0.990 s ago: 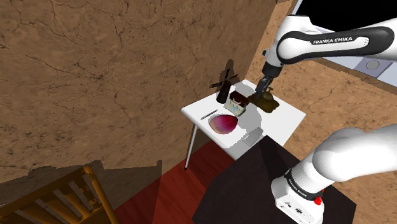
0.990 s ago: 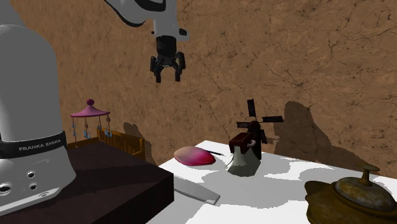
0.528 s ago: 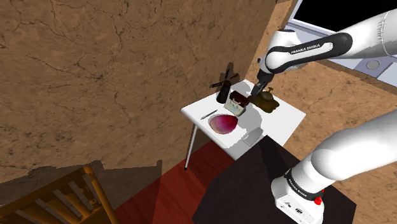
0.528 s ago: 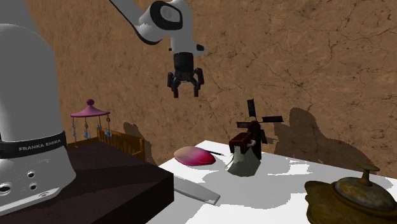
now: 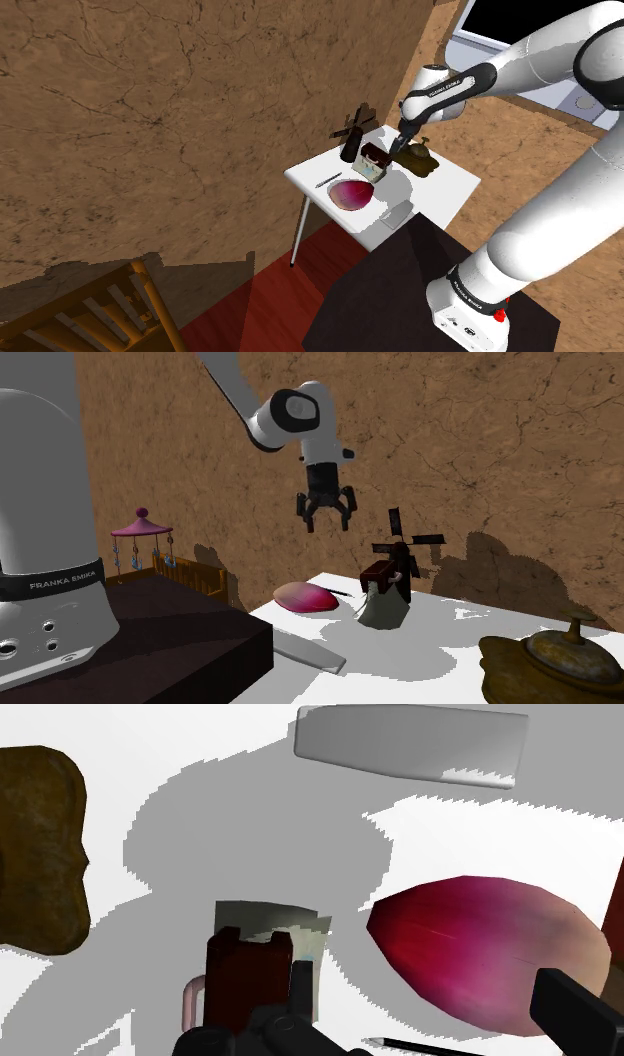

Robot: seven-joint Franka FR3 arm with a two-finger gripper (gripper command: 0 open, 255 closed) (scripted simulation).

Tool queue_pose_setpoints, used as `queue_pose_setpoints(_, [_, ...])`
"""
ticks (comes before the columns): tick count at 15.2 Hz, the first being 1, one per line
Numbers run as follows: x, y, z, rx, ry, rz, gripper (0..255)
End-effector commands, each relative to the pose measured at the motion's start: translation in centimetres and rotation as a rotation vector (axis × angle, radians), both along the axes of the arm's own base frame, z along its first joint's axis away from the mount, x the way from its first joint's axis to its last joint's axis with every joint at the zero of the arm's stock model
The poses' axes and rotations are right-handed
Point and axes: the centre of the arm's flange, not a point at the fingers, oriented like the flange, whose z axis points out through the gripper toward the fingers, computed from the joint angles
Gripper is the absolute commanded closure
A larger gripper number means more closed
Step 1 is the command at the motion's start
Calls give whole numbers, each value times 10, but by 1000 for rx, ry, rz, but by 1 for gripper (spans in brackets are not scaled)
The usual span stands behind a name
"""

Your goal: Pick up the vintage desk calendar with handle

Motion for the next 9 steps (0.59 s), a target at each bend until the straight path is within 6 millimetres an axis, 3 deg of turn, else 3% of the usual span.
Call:
queue_pose_setpoints(1, [10,-13,-16,-12,-3,-1,0])
queue_pose_setpoints(9, [50,-83,-76,-57,-14,-9,0])
